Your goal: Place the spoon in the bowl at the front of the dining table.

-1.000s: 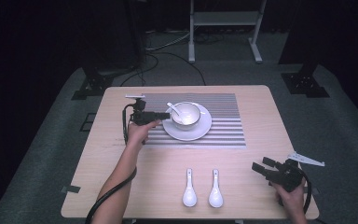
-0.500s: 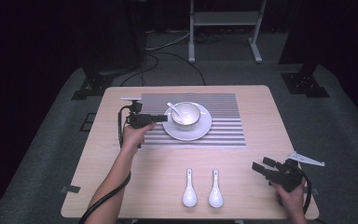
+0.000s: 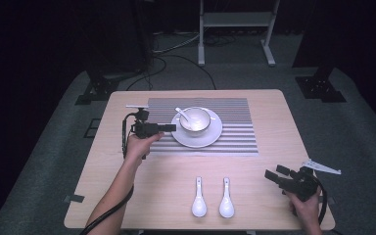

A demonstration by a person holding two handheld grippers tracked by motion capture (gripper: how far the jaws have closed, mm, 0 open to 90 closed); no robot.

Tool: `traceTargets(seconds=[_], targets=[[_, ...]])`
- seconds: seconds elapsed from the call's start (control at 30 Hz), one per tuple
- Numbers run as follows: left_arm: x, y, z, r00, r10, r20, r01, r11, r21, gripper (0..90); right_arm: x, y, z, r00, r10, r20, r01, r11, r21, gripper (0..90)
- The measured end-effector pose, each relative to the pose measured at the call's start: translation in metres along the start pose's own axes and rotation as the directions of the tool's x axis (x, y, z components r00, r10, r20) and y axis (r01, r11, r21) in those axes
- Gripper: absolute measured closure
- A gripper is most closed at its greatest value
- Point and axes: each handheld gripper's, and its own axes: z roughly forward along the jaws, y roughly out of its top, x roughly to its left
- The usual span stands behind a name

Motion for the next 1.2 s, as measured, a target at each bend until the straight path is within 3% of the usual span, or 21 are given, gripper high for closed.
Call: traceTargets(seconds=[0.47, 0.73, 1.1, 1.2], targets=[[-0.004, -0.013, -0.01, 0.9993, 0.026, -0.027, -0.025, 0.9994, 0.022, 28.1, 0.0, 0.0, -0.001, 0.9999, 0.008, 0.013, -0.008, 1.0, -0.004, 18.4], [-0.008, -0.019, -0.012, 0.999, 0.043, -0.013, -0.043, 0.9984, 0.037, 20.0, 0.0, 0.0, -0.001, 0.9998, 0.004, 0.018, -0.004, 1.0, -0.008, 18.4], [-0.014, -0.027, -0.014, 0.9964, 0.084, -0.01, -0.083, 0.9951, 0.054, 17.0, 0.001, -0.001, -0.001, 0.9997, 0.006, 0.026, -0.006, 1.0, -0.006, 18.4], [-0.015, -0.029, -0.014, 0.9961, 0.088, 0.008, -0.088, 0.9944, 0.058, 16.9, 0.001, -0.001, -0.001, 0.9996, 0.008, 0.027, -0.007, 1.0, -0.006, 18.4]])
